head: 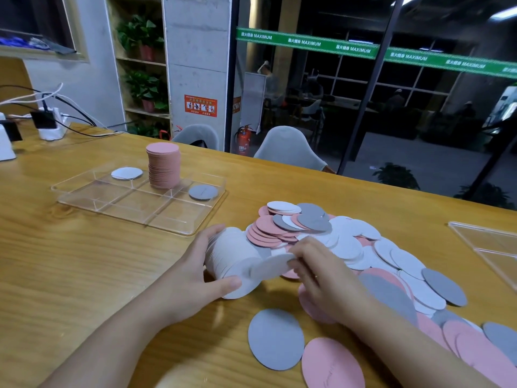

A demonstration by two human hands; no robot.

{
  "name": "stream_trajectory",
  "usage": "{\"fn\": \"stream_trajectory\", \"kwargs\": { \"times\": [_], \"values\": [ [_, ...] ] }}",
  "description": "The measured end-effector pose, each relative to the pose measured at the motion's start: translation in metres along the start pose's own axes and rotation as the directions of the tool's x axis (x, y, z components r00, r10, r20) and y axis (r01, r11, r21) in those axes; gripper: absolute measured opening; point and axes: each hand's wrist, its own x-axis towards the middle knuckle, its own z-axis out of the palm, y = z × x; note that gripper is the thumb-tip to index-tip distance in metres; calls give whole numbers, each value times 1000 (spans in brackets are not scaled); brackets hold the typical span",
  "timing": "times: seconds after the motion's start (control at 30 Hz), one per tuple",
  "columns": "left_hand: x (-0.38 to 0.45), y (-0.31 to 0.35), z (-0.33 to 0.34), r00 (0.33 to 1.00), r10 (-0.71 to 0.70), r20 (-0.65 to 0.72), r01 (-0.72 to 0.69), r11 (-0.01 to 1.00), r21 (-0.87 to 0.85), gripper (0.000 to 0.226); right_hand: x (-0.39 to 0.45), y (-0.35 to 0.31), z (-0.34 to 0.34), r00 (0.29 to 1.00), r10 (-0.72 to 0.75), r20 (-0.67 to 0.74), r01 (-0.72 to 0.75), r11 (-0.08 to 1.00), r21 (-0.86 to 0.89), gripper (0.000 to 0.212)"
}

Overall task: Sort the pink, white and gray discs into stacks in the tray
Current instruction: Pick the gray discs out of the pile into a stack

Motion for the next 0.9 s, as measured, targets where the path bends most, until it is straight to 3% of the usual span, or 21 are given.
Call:
{"fn": "stream_trajectory", "kwargs": {
  "times": [0.13,0.27,0.4,0.57,0.7,0.9],
  "values": [
    [-1,1,3,1000,-1,15,1,1000,-6,91,0,-10,14,999,18,51,-17,999,-28,7],
    [-3,1,5,1000,3,8,-3,1000,-9,91,4,-19,18,998,52,27,-52,999,-1,30],
    [-3,4,9,1000,18,6,-18,1000,-25,85,6,-13,8,1000,-18,-11,18,999,-33,30],
    [-5,5,13,1000,25,4,-25,1000,-12,80,10,28,-3,988,103,-118,-125,973,-195,23],
    [-6,10,16,998,54,15,-54,998,-15,74,11,54,-9,936,326,-132,-351,860,-371,29],
    [-5,10,20,999,52,12,-51,997,-52,72,23,53,-5,913,390,-120,-397,780,-484,37]
  ]
}}
